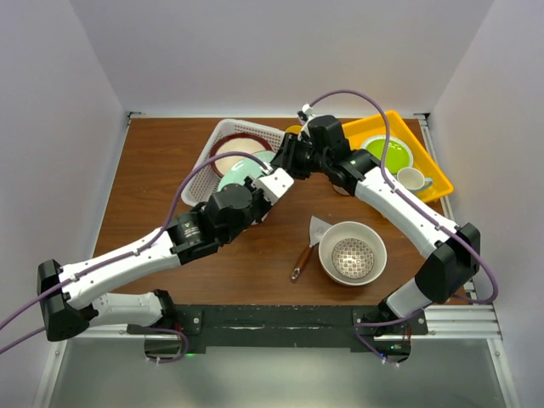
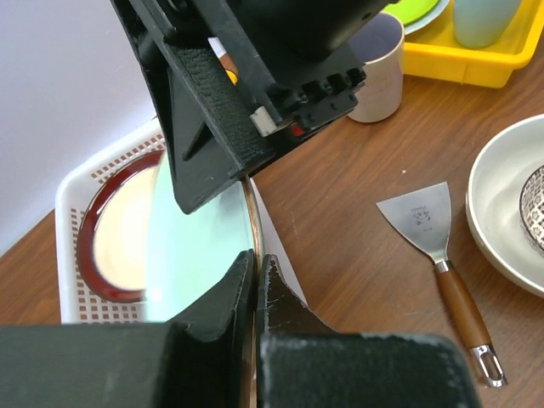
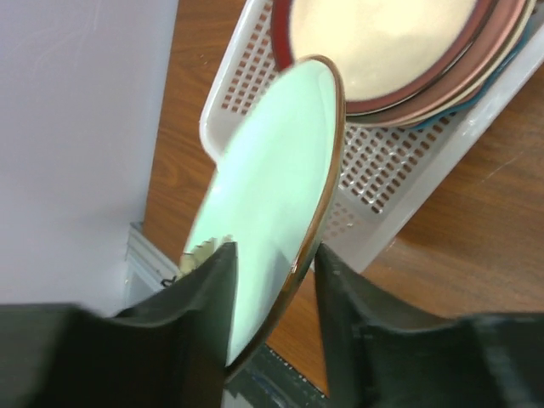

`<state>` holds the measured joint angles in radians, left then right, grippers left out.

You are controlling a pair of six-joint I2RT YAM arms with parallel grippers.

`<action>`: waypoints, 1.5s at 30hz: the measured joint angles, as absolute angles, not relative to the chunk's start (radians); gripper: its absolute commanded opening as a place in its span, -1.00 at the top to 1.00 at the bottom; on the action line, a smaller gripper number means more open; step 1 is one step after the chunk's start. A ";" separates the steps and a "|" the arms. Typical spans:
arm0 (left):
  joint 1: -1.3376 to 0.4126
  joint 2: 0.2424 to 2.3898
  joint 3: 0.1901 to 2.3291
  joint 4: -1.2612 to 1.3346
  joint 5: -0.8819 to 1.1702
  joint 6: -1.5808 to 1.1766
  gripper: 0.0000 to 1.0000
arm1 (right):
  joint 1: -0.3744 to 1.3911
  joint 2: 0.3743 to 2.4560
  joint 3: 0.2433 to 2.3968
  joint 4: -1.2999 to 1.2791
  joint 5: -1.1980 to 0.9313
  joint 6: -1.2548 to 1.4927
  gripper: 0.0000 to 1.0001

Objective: Place the mixed dishes into the plastic bin
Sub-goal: Pick up the plate from the corner of the board, then place the plate in the plastic bin.

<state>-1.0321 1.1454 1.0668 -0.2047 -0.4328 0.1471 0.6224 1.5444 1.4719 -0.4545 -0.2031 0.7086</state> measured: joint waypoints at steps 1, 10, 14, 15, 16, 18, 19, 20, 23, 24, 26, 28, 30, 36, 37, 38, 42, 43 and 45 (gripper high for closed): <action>-1.042 1.148 1.067 -0.203 -0.444 0.156 1.00 | 0.621 1.544 1.468 -0.451 -0.213 0.717 0.56; -1.081 1.144 1.065 -0.185 -0.460 0.168 0.23 | 0.588 1.531 1.442 -0.387 -0.309 0.846 1.00; -1.080 1.084 1.046 -0.155 -0.453 0.159 -0.50 | 0.561 1.533 1.430 -0.383 -0.358 0.768 1.00; -1.078 1.050 1.034 -0.141 -0.459 0.156 -0.54 | 0.552 1.539 1.429 -0.395 -0.360 0.749 1.00; -1.076 1.016 1.026 -0.134 -0.463 0.154 -0.56 | 0.543 1.545 1.429 -0.403 -0.360 0.732 1.00; -1.074 0.941 1.011 -0.112 -0.484 0.143 -0.62 | 0.526 1.563 1.429 -0.404 -0.359 0.704 1.00; -1.073 0.906 1.007 -0.105 -0.495 0.140 -0.62 | 0.519 1.573 1.429 -0.403 -0.359 0.694 1.00; -1.069 0.876 1.003 -0.102 -0.507 0.136 -0.64 | 0.513 1.584 1.429 -0.402 -0.359 0.685 1.00; -1.041 0.825 0.991 -0.107 -0.529 0.115 -0.70 | 0.498 1.635 1.446 -0.403 -0.364 0.664 1.00; -1.020 0.807 0.981 -0.115 -0.533 0.105 -0.71 | 0.495 1.660 1.458 -0.403 -0.367 0.661 1.00; -0.973 0.777 0.954 -0.134 -0.533 0.086 -0.75 | 0.490 1.710 1.486 -0.403 -0.372 0.651 1.00; -0.904 0.748 0.913 -0.164 -0.529 0.062 -0.79 | 0.487 1.770 1.520 -0.398 -0.381 0.643 1.00; -0.853 0.725 0.875 -0.186 -0.528 0.043 -0.80 | 0.485 1.810 1.541 -0.392 -0.384 0.637 1.00; -0.813 0.666 0.755 -0.230 -0.556 0.006 -0.81 | 0.480 1.908 1.639 -0.395 -0.393 0.624 1.00; -0.813 0.660 0.737 -0.229 -0.566 0.002 -0.81 | 0.479 1.917 1.655 -0.393 -0.397 0.624 1.00; -0.813 0.651 0.715 -0.231 -0.580 0.000 -0.81 | 0.477 1.930 1.678 -0.392 -0.403 0.625 1.00; -0.812 0.619 0.655 -0.246 -0.625 -0.007 -0.84 | 0.470 1.965 1.746 -0.381 -0.413 0.628 1.00; -0.812 0.611 0.649 -0.252 -0.636 -0.008 -0.85 | 0.468 1.973 1.761 -0.380 -0.413 0.629 1.00; -0.812 0.590 0.642 -0.254 -0.654 -0.009 -0.85 | 0.463 1.994 1.798 -0.381 -0.415 0.631 1.00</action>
